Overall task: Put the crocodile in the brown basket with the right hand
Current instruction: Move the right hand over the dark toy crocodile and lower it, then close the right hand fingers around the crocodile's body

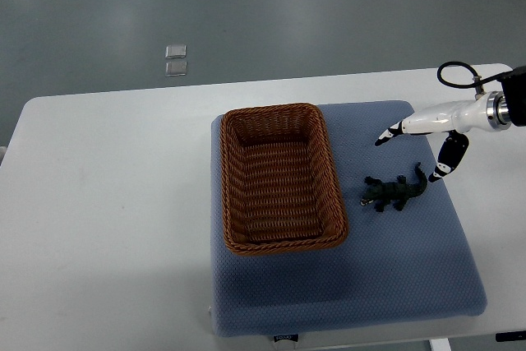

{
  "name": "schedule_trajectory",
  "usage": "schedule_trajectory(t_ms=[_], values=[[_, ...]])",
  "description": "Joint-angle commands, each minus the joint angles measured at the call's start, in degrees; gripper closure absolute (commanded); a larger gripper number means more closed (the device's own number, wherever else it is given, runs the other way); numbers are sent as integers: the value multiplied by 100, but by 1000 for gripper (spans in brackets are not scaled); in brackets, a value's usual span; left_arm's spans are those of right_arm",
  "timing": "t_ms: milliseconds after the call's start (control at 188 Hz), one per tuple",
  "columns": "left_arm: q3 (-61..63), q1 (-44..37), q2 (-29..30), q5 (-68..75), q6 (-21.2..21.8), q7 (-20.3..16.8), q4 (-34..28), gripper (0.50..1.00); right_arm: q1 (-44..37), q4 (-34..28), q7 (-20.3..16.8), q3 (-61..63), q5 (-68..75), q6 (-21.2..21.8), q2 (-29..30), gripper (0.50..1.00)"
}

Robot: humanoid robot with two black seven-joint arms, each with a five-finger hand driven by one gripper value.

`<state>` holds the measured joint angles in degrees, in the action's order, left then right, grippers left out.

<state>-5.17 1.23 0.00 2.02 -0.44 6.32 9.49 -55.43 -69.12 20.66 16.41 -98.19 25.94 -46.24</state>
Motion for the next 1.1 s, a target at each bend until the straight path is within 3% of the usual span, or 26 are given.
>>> schedule_trajectory(t_ms=[0,702,798,888,1096], values=[[-2,0,0,0,0,1,0,500,103,4,-71,-67,-8,-107,1,576],[-2,0,0,0,0,1,0,500,832,110,-431,-50,19,-889,318,603],[-2,0,0,0,0,1,0,500,823,136,-457,-59,10,-898,318,638],[-2,0,0,0,0,1,0,500,814,189,-457,-59,1,-907,326,701],[-2,0,0,0,0,1,0,500,832,198,-457,-76,-16,-916,335,752]])
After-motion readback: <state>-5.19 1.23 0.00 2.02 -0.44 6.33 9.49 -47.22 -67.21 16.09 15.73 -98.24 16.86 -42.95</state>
